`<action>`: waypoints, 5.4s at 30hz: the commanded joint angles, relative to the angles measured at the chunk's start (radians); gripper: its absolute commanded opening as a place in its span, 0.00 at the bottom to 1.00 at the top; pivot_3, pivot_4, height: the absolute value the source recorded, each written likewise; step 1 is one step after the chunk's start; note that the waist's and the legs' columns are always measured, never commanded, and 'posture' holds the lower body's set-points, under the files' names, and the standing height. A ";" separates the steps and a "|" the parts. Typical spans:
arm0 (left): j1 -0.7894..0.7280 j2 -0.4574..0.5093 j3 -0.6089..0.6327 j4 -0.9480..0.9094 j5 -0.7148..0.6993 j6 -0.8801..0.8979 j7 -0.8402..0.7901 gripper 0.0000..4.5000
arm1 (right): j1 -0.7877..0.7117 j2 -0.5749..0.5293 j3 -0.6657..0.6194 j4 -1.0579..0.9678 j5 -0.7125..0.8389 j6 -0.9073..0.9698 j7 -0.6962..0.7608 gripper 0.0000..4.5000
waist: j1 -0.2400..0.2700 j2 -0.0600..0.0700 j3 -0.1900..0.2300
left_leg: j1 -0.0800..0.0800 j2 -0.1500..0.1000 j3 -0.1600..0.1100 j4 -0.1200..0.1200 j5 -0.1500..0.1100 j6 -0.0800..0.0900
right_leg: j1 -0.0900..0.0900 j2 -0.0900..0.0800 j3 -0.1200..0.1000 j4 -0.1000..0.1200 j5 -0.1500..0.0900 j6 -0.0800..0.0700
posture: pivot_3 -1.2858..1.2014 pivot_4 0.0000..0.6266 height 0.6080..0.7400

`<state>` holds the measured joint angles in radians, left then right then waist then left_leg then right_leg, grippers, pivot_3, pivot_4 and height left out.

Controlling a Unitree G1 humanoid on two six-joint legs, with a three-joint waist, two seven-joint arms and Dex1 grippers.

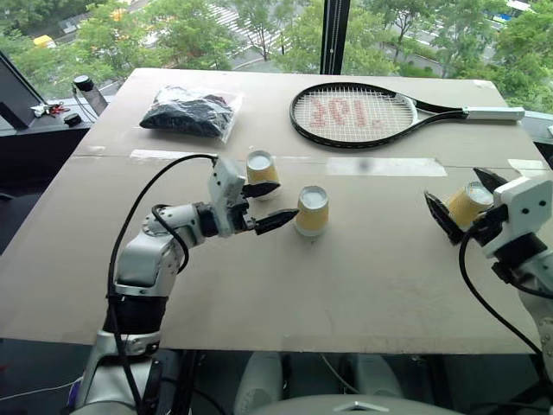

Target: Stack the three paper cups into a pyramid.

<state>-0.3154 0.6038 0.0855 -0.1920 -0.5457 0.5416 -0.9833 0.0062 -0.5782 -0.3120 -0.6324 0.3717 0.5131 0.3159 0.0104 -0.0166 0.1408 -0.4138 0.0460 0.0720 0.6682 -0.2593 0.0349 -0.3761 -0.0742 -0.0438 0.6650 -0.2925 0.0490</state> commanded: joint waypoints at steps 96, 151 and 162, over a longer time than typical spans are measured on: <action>0.228 -0.042 0.082 -0.012 0.033 -0.193 0.185 0.74 | -0.126 0.054 0.232 -0.095 0.076 0.009 0.345 1.00 | -0.021 0.003 0.003 | 0.000 0.000 0.000 -0.003 -0.001 0.001 | -0.001 0.003 0.008 -0.001 0.000 0.000 | 0.52 0.24 1.00; -0.352 -0.078 -0.041 0.585 0.277 -0.286 0.133 0.98 | 0.332 -0.004 0.079 -0.284 0.145 -0.225 0.349 1.00 | 0.008 -0.002 0.002 | -0.001 -0.007 -0.004 0.001 0.000 0.001 | 0.001 0.004 0.008 -0.001 0.001 0.002 | 0.52 0.24 1.00; -0.479 -0.107 -0.063 0.818 0.336 -0.417 0.079 0.58 | 0.393 0.006 0.072 -0.335 0.122 -0.231 0.292 1.00 | 0.003 -0.004 0.003 | -0.001 -0.007 -0.004 0.001 0.000 0.000 | 0.000 0.004 0.010 -0.001 0.001 0.003 | 0.52 0.24 1.00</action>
<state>-0.7717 0.4854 0.0138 0.6251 -0.2156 0.1591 -0.8893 0.3944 -0.5770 -0.2253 -0.9306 0.4953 0.3014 0.6209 0.0134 -0.0202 0.1439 -0.4152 0.0389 0.0683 0.6690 -0.2596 0.0354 -0.3764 -0.0701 -0.0342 0.6642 -0.2913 0.0517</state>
